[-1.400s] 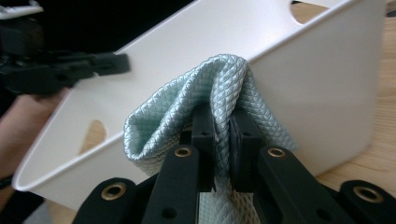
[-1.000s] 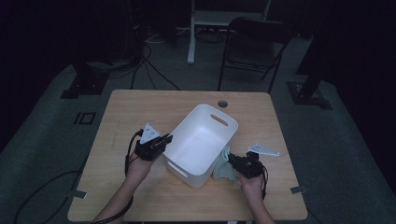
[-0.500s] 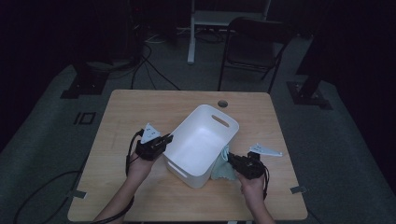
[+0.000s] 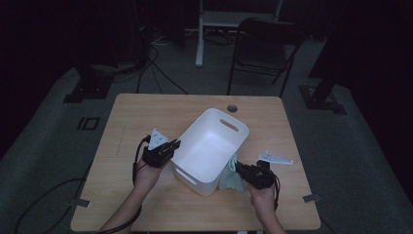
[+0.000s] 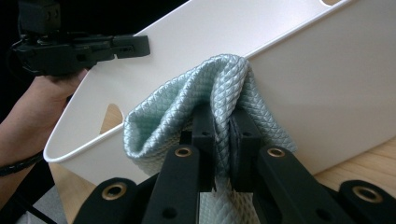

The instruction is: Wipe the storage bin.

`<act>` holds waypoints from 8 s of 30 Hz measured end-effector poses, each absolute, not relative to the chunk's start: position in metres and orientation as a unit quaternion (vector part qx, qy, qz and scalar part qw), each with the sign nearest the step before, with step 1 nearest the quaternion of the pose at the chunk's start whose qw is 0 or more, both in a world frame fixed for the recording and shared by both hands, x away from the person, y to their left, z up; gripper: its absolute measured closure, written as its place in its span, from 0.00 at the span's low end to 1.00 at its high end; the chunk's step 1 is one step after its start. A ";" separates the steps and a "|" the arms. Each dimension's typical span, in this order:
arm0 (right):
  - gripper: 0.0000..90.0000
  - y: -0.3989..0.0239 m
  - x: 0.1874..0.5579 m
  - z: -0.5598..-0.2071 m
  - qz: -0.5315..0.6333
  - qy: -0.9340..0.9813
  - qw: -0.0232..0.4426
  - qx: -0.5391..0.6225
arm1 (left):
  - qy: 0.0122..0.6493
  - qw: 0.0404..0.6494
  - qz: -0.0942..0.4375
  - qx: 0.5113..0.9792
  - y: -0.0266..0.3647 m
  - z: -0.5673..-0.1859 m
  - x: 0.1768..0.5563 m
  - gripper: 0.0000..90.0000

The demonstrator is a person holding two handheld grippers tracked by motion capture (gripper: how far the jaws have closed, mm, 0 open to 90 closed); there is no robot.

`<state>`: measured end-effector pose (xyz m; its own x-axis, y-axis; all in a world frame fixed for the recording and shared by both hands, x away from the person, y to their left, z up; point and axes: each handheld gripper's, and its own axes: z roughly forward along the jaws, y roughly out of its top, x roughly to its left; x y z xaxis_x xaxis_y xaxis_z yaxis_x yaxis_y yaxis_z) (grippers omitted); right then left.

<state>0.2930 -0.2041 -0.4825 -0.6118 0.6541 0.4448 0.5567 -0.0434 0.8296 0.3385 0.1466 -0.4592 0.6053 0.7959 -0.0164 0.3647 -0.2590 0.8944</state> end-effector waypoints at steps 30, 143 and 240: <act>0.92 -0.197 0.284 -0.486 0.559 0.708 0.046 0.430 | 0.394 0.470 0.231 0.755 0.144 -0.459 0.338 0.95; 0.92 -0.243 0.368 -0.523 0.501 0.648 0.130 0.559 | 0.378 0.476 0.220 0.763 0.144 -0.460 0.340 0.94; 0.93 -0.208 0.320 -0.521 0.515 0.673 0.135 0.514 | 0.382 0.458 0.243 0.765 0.130 -0.459 0.332 0.92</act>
<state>0.3204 -0.2084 -0.5206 -0.4347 0.8304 0.3485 0.5534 -0.0590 0.8308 0.3321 0.1304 -0.4587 0.5900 0.8071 0.0225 0.3608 -0.2885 0.8869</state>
